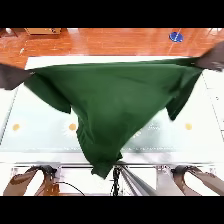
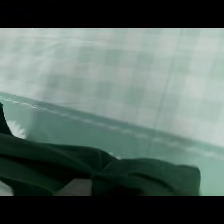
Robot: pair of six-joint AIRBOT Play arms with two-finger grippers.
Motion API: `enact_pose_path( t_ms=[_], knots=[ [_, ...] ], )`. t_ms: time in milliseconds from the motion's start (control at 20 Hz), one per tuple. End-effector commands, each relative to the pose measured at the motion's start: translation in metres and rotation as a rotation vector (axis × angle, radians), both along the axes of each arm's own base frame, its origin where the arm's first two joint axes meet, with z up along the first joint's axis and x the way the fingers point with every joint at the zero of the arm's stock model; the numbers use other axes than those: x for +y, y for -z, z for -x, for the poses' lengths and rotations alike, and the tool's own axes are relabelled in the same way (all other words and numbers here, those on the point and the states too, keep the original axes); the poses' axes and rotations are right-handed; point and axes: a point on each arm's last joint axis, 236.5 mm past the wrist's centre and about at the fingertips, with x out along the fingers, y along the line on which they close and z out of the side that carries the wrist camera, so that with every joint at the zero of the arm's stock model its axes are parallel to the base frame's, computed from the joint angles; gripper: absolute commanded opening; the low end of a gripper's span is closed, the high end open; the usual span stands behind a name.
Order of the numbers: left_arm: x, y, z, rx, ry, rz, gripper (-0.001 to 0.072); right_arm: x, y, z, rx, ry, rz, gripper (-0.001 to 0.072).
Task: Fold the shirts.
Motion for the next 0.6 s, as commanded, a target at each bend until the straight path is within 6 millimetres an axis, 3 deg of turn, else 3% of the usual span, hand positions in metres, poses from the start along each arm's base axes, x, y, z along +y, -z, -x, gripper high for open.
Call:
enact_pose_path(
  t_ms=[0, 150, 250, 400, 550],
  knots=[
    [0.007, 0.053, -0.089, -0.024, -0.071, 0.033, 0.0019, -0.004, 0.068, -0.091, -0.064, 0.016, 0.072, 0.0024],
    [0.012, 0.1, -0.146, 0.003, -0.131, 0.016, 0.0019, -0.02, 0.097, -0.15, -0.142, 0.121, 0.067, 0.0025],
    [0.01, 0.129, -0.173, 0.023, -0.174, 0.01, 0.002, -0.027, 0.114, -0.174, -0.167, 0.165, 0.064, 0.0025],
    [0.006, 0.166, -0.201, 0.036, -0.231, -0.009, 0.0021, -0.034, 0.145, -0.195, -0.157, 0.2, 0.063, 0.0025],
    [0.003, 0.201, -0.211, 0.08, -0.25, -0.024, 0.0021, -0.039, 0.177, -0.209, -0.138, 0.228, 0.064, 0.0026]
  ],
)
